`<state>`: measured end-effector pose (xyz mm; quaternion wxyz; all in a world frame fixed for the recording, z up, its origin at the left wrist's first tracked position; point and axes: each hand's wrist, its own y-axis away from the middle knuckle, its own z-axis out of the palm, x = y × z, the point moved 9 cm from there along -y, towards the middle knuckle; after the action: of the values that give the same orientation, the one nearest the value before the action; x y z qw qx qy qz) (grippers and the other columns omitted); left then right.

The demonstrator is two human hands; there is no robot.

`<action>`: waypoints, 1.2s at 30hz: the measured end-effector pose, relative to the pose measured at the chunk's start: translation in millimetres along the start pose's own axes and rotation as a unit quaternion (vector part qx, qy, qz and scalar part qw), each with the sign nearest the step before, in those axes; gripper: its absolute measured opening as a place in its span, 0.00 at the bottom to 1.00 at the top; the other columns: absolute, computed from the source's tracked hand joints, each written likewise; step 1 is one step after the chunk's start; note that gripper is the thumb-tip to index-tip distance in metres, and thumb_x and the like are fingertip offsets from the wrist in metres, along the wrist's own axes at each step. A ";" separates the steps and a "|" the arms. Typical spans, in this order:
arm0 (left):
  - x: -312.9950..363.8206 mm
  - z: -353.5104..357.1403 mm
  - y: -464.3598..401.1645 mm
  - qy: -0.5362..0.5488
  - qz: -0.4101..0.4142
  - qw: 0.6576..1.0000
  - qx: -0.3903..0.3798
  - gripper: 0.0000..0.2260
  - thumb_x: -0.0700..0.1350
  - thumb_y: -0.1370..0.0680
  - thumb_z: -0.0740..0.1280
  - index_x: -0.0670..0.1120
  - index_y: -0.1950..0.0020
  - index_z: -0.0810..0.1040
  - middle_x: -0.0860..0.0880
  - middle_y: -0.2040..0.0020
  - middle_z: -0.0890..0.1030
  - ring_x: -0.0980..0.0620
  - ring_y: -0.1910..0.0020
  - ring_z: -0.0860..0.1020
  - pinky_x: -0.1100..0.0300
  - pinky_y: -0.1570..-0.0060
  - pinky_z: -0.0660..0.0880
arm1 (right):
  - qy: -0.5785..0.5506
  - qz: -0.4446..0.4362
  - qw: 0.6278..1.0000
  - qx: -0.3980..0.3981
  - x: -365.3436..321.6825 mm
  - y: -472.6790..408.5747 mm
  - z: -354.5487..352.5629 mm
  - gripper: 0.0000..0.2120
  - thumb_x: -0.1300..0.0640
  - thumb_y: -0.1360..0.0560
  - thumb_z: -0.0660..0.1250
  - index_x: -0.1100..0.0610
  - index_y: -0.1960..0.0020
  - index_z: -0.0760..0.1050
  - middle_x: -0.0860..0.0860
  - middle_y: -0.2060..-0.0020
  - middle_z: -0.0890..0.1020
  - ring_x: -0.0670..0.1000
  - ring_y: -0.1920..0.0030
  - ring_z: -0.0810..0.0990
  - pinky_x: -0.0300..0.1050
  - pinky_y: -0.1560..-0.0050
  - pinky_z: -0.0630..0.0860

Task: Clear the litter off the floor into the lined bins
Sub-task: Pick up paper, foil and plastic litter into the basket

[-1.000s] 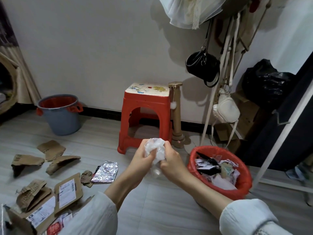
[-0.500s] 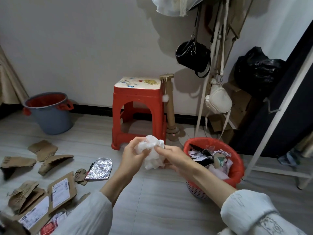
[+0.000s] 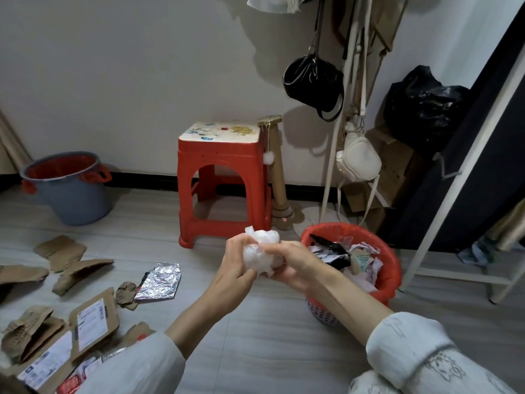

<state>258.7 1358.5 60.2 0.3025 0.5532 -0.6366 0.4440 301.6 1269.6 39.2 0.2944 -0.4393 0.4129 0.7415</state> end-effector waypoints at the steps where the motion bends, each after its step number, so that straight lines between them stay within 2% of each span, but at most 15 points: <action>1: 0.8 5.5 -0.2 0.031 -0.014 0.999 -0.019 0.21 0.41 0.34 0.58 0.58 0.44 0.61 0.52 0.44 0.67 0.62 0.49 0.69 0.74 0.52 0.68 | 0.006 -0.005 1.000 0.015 -2.1 -1.1 -8.3 0.11 0.67 0.27 0.65 0.68 0.45 0.75 0.59 0.59 0.79 0.54 0.61 0.78 0.45 0.63 0.75; 5: -4.5 33.4 -13.5 0.094 -0.042 0.993 -0.060 0.22 0.42 0.32 0.60 0.59 0.43 0.59 0.55 0.45 0.71 0.58 0.53 0.73 0.68 0.55 0.72 | 0.054 -0.036 0.995 0.070 -9.7 -5.9 -55.0 0.13 0.70 0.29 0.67 0.67 0.45 0.76 0.60 0.56 0.81 0.57 0.55 0.81 0.53 0.52 0.78; 8: -24.8 72.3 -26.1 -0.043 -0.029 0.994 -0.100 0.24 0.39 0.26 0.60 0.60 0.37 0.57 0.56 0.35 0.67 0.58 0.45 0.73 0.76 0.48 0.66 | 0.161 -0.085 0.968 0.174 -18.6 -6.1 -120.4 0.09 0.68 0.29 0.69 0.62 0.50 0.78 0.58 0.53 0.82 0.54 0.54 0.81 0.48 0.52 0.80; 11: -44.0 120.6 -38.3 -0.162 0.015 0.975 -0.149 0.22 0.35 0.23 0.57 0.48 0.30 0.61 0.51 0.28 0.59 0.55 0.27 0.57 0.74 0.37 0.52 | 0.275 -0.131 0.902 0.306 -40.3 0.2 -199.6 0.09 0.64 0.28 0.69 0.60 0.48 0.75 0.55 0.49 0.81 0.54 0.50 0.79 0.40 0.50 0.77; 12: -49.1 135.4 -43.1 -0.186 0.034 0.968 -0.164 0.21 0.34 0.24 0.57 0.46 0.31 0.63 0.50 0.27 0.59 0.53 0.27 0.56 0.72 0.35 0.53 | 0.316 -0.139 0.874 0.342 -47.8 3.3 -222.8 0.13 0.64 0.28 0.68 0.59 0.44 0.73 0.54 0.47 0.79 0.53 0.49 0.77 0.36 0.52 0.75; 14: -59.3 159.5 -55.9 -0.223 0.065 0.955 -0.186 0.20 0.34 0.24 0.57 0.42 0.32 0.67 0.46 0.28 0.62 0.48 0.28 0.60 0.65 0.32 0.58 | 0.418 -0.146 0.806 0.394 -57.9 5.7 -261.6 0.19 0.64 0.28 0.68 0.58 0.39 0.70 0.54 0.44 0.77 0.54 0.45 0.74 0.42 0.48 0.71; 17: -74.1 186.3 -79.2 -0.300 0.098 0.928 -0.200 0.20 0.37 0.23 0.57 0.43 0.31 0.66 0.44 0.27 0.62 0.45 0.27 0.58 0.59 0.30 0.55 | 0.540 -0.117 0.728 0.406 -47.7 -10.2 -303.0 0.19 0.65 0.28 0.66 0.59 0.38 0.69 0.60 0.44 0.76 0.60 0.43 0.73 0.48 0.49 0.68; 19: -88.5 201.9 -89.0 -0.362 0.108 0.897 -0.228 0.21 0.40 0.22 0.59 0.46 0.28 0.63 0.45 0.26 0.59 0.44 0.26 0.55 0.55 0.28 0.52 | 0.603 -0.083 0.702 0.370 -26.5 -30.5 -313.6 0.19 0.66 0.28 0.65 0.60 0.38 0.71 0.61 0.43 0.77 0.61 0.42 0.74 0.48 0.48 0.69; 21: -103.8 212.0 -96.2 -0.408 0.126 0.868 -0.254 0.22 0.46 0.23 0.63 0.50 0.29 0.65 0.45 0.28 0.63 0.43 0.27 0.58 0.52 0.28 0.54 | 0.641 -0.047 0.696 0.318 1.1 -54.7 -316.2 0.18 0.66 0.29 0.63 0.59 0.40 0.74 0.60 0.44 0.79 0.61 0.42 0.75 0.48 0.47 0.70; 23: -111.3 217.2 -102.6 -0.434 0.178 0.848 -0.247 0.21 0.49 0.29 0.70 0.54 0.37 0.73 0.46 0.39 0.75 0.42 0.36 0.72 0.49 0.34 0.65 | 0.644 -0.034 0.707 0.290 22.0 -72.8 -317.8 0.16 0.65 0.30 0.62 0.58 0.43 0.77 0.61 0.46 0.81 0.63 0.44 0.77 0.50 0.48 0.72; 25: -115.9 216.3 -107.5 -0.462 0.213 0.835 -0.211 0.14 0.52 0.30 0.66 0.56 0.45 0.77 0.50 0.50 0.78 0.45 0.47 0.77 0.49 0.38 0.66 | 0.627 -0.032 0.720 0.297 28.9 -80.6 -321.8 0.13 0.65 0.30 0.62 0.59 0.47 0.79 0.63 0.49 0.82 0.64 0.47 0.78 0.51 0.51 0.72; 27: -119.6 218.1 -107.0 -0.488 0.215 0.817 -0.218 0.13 0.53 0.28 0.57 0.56 0.49 0.78 0.51 0.53 0.79 0.47 0.48 0.78 0.47 0.37 0.68 | 0.615 -0.036 0.728 0.300 32.4 -84.3 -323.2 0.11 0.65 0.29 0.61 0.60 0.50 0.79 0.63 0.51 0.82 0.64 0.49 0.78 0.51 0.52 0.72; 31: -121.3 213.3 -99.9 -0.510 0.230 0.802 -0.208 0.15 0.48 0.28 0.53 0.54 0.53 0.80 0.51 0.58 0.79 0.49 0.56 0.80 0.44 0.41 0.74 | 0.593 -0.033 0.750 0.292 42.5 -87.5 -313.8 0.15 0.65 0.27 0.62 0.59 0.42 0.78 0.63 0.49 0.81 0.63 0.47 0.78 0.48 0.52 0.72; 33: -115.9 199.5 -91.7 -0.515 0.266 0.794 -0.181 0.16 0.42 0.30 0.52 0.52 0.55 0.79 0.50 0.62 0.77 0.48 0.62 0.78 0.48 0.43 0.74 | 0.593 -0.034 0.759 0.267 49.8 -92.0 -298.8 0.16 0.65 0.27 0.62 0.57 0.41 0.77 0.62 0.49 0.81 0.63 0.47 0.78 0.47 0.54 0.70; 36: -118.0 164.6 -66.3 -0.516 0.282 0.789 -0.180 0.15 0.39 0.32 0.54 0.51 0.57 0.78 0.50 0.63 0.76 0.49 0.67 0.75 0.58 0.56 0.71 | 0.603 -0.051 0.768 0.210 62.4 -108.6 -255.1 0.09 0.65 0.28 0.62 0.58 0.50 0.78 0.60 0.53 0.82 0.62 0.50 0.79 0.47 0.56 0.70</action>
<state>364.9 1262.2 -97.5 -0.1151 0.4315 -0.8941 0.0354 465.1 1104.7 -124.8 0.1071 -0.7441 0.6276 0.2024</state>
